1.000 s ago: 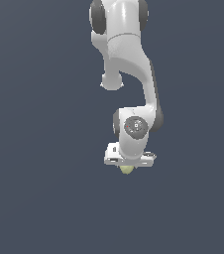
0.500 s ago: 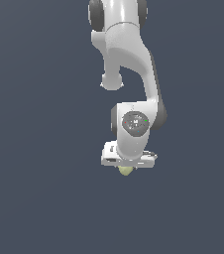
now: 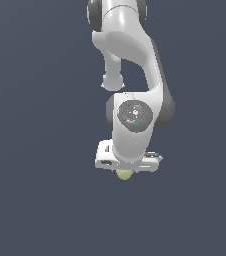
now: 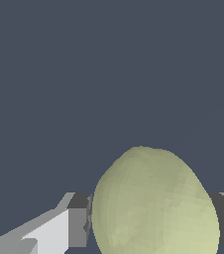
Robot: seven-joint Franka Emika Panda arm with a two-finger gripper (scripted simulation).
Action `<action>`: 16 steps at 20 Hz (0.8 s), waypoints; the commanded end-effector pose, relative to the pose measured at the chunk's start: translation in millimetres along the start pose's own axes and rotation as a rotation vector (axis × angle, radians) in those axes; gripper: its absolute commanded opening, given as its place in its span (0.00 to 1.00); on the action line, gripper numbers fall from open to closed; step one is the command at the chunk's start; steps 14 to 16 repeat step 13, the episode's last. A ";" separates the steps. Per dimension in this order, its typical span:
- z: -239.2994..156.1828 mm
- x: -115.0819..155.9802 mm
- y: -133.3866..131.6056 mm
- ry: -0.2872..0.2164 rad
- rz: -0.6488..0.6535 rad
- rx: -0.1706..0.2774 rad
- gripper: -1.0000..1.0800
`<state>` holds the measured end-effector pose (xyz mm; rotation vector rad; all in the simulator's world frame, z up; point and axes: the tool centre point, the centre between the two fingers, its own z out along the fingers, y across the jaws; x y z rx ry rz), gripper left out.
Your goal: Pick up the object and move it to a goal position.
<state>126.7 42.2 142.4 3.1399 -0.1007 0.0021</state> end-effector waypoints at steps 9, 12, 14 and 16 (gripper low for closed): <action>-28.3 16.4 5.7 -0.001 0.000 0.000 0.00; -29.6 17.4 5.9 -0.001 0.000 0.000 0.00; -29.6 17.5 5.9 -0.001 0.000 0.000 0.00; -29.6 17.5 5.9 -0.001 0.000 0.000 0.00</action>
